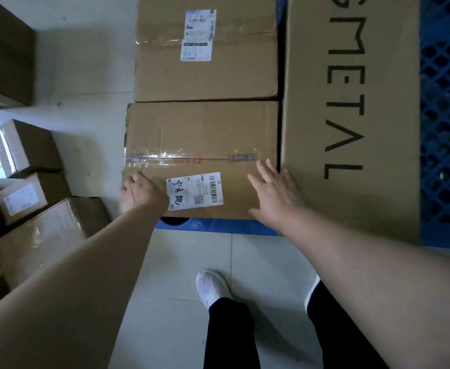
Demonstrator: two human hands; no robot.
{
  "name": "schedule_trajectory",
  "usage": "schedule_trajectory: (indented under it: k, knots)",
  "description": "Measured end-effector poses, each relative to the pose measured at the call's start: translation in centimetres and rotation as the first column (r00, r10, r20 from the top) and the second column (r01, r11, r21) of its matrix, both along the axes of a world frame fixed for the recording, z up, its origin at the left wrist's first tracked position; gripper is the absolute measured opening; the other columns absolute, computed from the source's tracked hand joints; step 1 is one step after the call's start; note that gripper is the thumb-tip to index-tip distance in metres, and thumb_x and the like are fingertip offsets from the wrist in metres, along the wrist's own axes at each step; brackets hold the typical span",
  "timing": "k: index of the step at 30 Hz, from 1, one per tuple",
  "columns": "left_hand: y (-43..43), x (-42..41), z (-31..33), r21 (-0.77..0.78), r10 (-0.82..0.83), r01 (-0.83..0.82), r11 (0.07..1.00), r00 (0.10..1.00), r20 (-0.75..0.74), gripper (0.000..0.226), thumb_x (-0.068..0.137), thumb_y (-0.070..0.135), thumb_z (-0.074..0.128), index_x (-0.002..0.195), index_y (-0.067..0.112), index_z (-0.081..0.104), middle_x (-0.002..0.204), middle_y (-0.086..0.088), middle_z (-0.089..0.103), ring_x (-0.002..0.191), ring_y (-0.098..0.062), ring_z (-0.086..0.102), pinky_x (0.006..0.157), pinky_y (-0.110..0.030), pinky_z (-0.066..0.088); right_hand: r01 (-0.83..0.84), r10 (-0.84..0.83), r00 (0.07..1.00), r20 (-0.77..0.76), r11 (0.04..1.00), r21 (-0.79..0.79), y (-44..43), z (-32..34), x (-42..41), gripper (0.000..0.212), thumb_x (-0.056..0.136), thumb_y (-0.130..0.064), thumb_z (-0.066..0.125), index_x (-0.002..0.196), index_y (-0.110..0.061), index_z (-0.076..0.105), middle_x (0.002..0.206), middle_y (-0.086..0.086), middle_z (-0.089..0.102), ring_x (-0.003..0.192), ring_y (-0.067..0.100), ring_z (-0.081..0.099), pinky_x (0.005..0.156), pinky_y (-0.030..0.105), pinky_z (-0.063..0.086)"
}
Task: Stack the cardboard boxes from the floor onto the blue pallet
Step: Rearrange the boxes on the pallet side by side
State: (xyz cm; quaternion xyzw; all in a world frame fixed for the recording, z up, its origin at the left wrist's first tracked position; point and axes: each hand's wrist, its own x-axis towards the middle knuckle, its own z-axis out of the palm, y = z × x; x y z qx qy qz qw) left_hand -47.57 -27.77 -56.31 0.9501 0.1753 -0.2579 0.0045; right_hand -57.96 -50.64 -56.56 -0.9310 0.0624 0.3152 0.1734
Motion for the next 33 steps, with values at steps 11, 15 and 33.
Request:
schedule_trajectory:
  k: [11,15,33]
  knots:
    - [8.9,2.3,-3.7,-0.516,0.164,-0.225,0.826,0.973,-0.162,0.064,0.083,0.018,0.066,0.138,0.02,0.034,0.111,-0.003,0.053,0.1,-0.025,0.053,0.085,-0.04,0.049,0.05,-0.067,0.992,-0.11,0.988,-0.145,4.5,-3.2,0.7,0.111,0.075,-0.06,0.07,0.151,-0.042,-0.009,0.158,0.0,-0.027,0.145,0.034,-0.021,0.121,0.044,0.001]
    - [9.2,1.8,-3.5,-0.511,0.112,-0.181,0.84,0.98,-0.163,0.053,0.085,0.018,0.064,0.13,0.019,0.036,0.103,-0.004,0.053,0.093,-0.028,0.052,0.08,-0.039,0.049,0.019,-0.045,0.982,-0.184,0.99,-0.138,4.6,-2.3,0.6,0.111,0.074,-0.06,0.071,0.151,-0.043,-0.008,0.159,-0.001,-0.026,0.148,0.03,-0.016,0.12,0.041,0.015]
    - [7.9,-0.6,-2.5,-0.164,0.139,-0.176,0.971,0.966,-0.219,0.091,0.087,0.02,0.059,0.153,0.025,-0.004,0.142,-0.022,0.036,0.126,-0.047,0.04,0.107,-0.051,0.037,0.152,-0.175,0.979,-0.1,0.967,-0.202,3.4,0.5,-1.7,0.1,0.079,-0.052,0.069,0.154,-0.034,0.005,0.161,0.003,-0.015,0.149,0.03,-0.011,0.119,0.048,0.003]
